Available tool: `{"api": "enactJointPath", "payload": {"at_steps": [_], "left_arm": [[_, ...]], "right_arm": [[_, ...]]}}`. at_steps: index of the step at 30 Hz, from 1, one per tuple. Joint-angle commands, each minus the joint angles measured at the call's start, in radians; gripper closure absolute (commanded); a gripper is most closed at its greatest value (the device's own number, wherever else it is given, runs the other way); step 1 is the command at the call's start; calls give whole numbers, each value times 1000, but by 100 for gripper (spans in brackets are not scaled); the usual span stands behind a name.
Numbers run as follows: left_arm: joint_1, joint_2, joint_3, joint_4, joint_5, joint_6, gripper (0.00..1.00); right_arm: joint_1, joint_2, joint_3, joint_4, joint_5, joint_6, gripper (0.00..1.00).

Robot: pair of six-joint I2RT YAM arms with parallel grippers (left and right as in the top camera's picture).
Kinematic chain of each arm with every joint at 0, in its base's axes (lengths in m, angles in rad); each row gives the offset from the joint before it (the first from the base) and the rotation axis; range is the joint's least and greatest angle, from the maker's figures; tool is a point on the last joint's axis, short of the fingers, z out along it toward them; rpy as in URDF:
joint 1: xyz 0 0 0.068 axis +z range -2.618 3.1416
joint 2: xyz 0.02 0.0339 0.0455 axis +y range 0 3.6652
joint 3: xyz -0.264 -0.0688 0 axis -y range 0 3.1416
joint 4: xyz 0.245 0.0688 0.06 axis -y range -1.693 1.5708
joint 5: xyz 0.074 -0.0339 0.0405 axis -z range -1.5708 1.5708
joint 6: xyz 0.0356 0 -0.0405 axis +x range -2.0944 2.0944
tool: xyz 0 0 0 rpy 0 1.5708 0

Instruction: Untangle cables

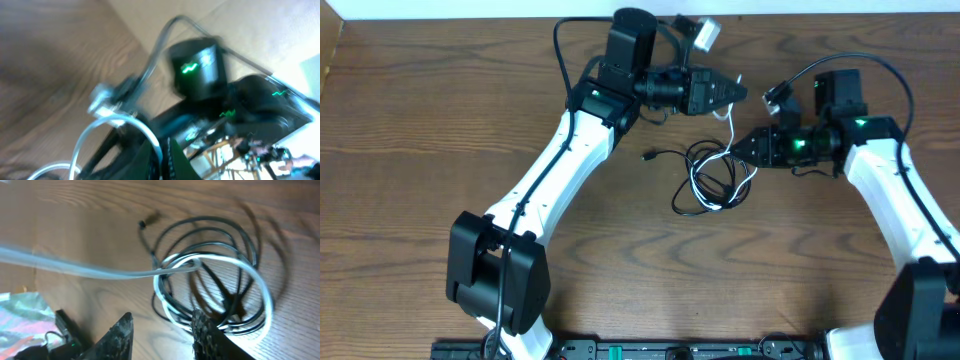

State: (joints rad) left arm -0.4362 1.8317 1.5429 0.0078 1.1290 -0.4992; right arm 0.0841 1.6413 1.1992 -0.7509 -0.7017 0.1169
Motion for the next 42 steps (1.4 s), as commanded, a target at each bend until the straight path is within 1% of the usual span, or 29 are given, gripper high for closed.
{"api": "enactJointPath", "payload": {"at_steps": [1,4,7,11,12,17,19,22,24,27,28,31,32,33,35,36,37,38,40,42], "left_arm": [[23,-9,12,87,68,-132,93],[34,-21,12,107,55,-135,92],[39,-27,12,106,39,-135,93],[41,-34,12,84,-35,-127,93],[40,-34,12,52,-73,-112,93],[33,-34,12,-281,-374,74,93],[26,-34,12,-386,-489,143,93],[11,-34,12,-488,-593,182,93],[-6,-34,12,-569,-697,192,92],[-20,-34,12,-636,-790,193,93],[-22,-34,12,-655,-810,193,92],[-22,-32,12,-679,-810,193,92],[-22,-31,11,-683,-810,193,92],[-22,-27,10,-685,-810,193,87],[-22,-20,9,-697,-810,193,83],[-22,-15,9,-702,-810,193,77],[-21,-12,9,-707,-811,193,75],[-21,-7,9,-714,-834,193,69],[-21,-5,9,-722,-878,192,67],[-19,-5,9,-722,-883,192,66]], "right_arm": [[5,54,-3,-12,72,28,69],[6,87,-3,-12,77,44,70],[8,107,-3,-13,137,91,70],[9,112,-3,-12,200,115,68],[9,112,-3,-11,203,114,68],[9,112,-3,-11,225,115,66],[9,112,-3,-5,225,136,66],[6,112,-3,11,225,172,64],[-3,112,-3,6,233,210,64],[-5,112,-3,-55,315,303,63],[0,112,-4,-75,333,306,63],[25,112,-16,-79,336,307,63],[32,112,-19,-76,337,311,63],[40,113,-22,-70,336,314,63],[64,113,-24,-50,333,335,63],[75,113,-25,-37,333,346,64],[84,113,-26,-30,334,351,65],[99,118,-28,-11,340,360,65],[125,138,-30,14,378,377,67],[138,164,-30,31,389,377,71]]}}
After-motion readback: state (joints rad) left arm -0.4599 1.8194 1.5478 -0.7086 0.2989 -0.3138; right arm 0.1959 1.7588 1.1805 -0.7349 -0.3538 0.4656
